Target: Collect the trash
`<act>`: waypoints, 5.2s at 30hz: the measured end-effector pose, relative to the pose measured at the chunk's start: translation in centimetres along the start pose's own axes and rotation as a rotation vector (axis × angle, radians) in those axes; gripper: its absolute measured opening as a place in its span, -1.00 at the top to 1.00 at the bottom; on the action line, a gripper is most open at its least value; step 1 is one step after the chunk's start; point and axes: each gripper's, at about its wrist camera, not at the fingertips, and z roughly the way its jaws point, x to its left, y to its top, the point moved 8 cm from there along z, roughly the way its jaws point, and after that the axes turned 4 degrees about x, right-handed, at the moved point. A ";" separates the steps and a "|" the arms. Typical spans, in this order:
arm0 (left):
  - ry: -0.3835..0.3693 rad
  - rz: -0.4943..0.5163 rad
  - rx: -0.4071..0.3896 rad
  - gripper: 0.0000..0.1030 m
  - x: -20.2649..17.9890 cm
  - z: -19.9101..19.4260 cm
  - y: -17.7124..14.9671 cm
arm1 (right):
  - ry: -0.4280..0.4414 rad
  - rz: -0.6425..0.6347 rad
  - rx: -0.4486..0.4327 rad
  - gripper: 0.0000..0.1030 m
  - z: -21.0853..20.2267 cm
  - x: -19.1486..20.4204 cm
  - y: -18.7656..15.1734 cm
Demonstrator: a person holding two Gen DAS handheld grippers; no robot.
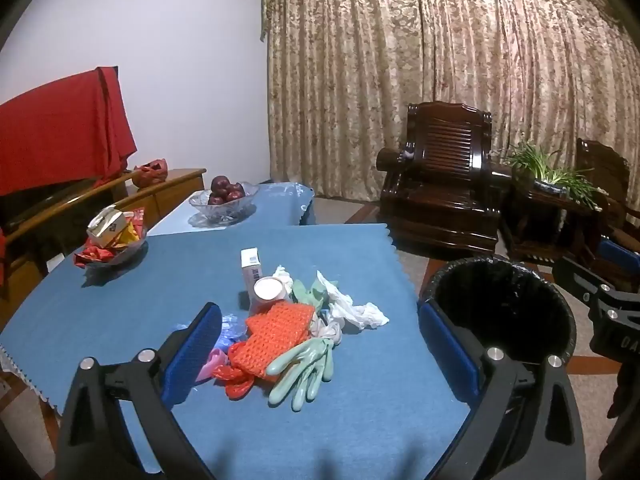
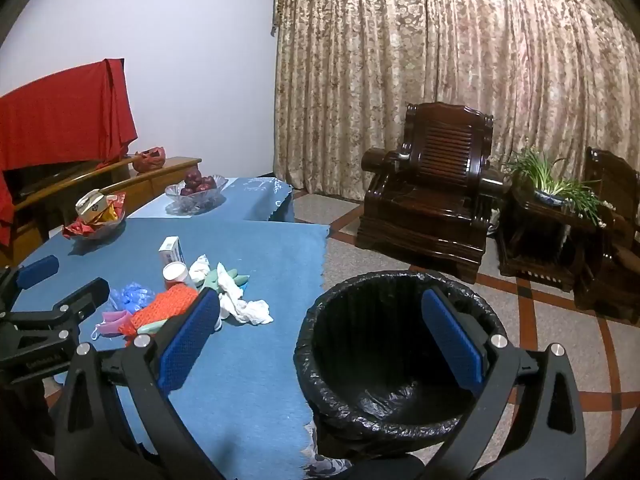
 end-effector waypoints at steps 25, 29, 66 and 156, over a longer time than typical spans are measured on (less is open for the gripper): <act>0.001 0.001 0.003 -0.88 0.0 0.0 0.0 | 0.000 0.004 0.008 -0.91 0.1 0.1 0.0; 0.001 -0.001 0.002 -0.88 0.0 0.0 0.0 | 0.001 0.004 0.008 -0.91 0.1 0.2 0.0; 0.000 -0.005 -0.002 -0.88 0.6 0.0 0.6 | 0.001 0.002 0.007 -0.91 0.0 0.0 0.0; 0.103 -0.030 0.193 -0.61 11.6 13.7 -8.7 | 0.451 -0.141 0.454 0.77 21.0 17.8 -9.3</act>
